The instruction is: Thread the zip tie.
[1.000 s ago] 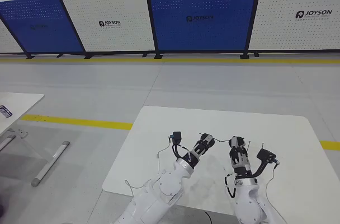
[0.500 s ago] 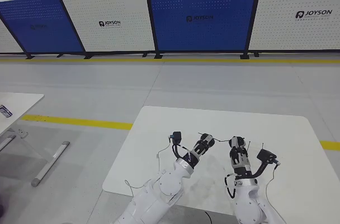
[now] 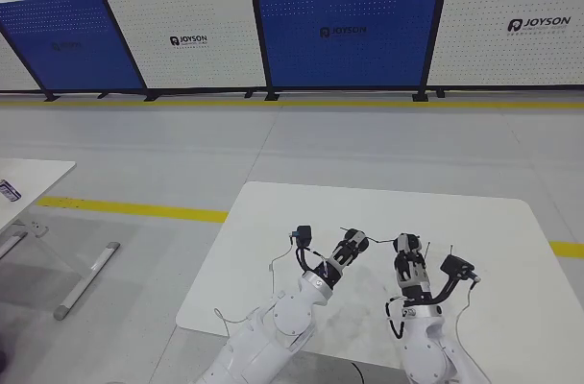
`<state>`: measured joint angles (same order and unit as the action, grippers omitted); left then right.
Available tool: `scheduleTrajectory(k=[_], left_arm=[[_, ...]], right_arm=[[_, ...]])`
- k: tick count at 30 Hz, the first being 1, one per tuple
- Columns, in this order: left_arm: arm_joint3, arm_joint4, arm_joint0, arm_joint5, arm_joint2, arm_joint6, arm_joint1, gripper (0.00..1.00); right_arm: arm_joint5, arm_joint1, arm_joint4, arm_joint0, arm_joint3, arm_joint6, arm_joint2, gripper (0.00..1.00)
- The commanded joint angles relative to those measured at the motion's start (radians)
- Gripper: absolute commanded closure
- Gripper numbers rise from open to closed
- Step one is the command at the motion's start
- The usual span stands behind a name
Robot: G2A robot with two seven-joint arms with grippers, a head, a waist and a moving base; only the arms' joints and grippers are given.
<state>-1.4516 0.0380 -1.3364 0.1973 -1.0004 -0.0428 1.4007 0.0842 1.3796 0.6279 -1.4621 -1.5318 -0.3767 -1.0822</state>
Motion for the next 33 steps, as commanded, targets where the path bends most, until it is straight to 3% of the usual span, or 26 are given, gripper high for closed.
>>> scheduleTrajectory(k=[1, 33], left_arm=[[0.000, 0.000, 0.000, 0.000, 0.000, 0.000, 0.000, 1.00], [0.000, 0.000, 0.000, 0.000, 0.000, 0.000, 0.000, 1.00]], right_arm=[[0.000, 0.001, 0.003, 0.000, 0.000, 0.001, -0.001, 1.00], [0.036, 0.022, -0.002, 0.005, 0.021, 0.038, -0.012, 1.00]])
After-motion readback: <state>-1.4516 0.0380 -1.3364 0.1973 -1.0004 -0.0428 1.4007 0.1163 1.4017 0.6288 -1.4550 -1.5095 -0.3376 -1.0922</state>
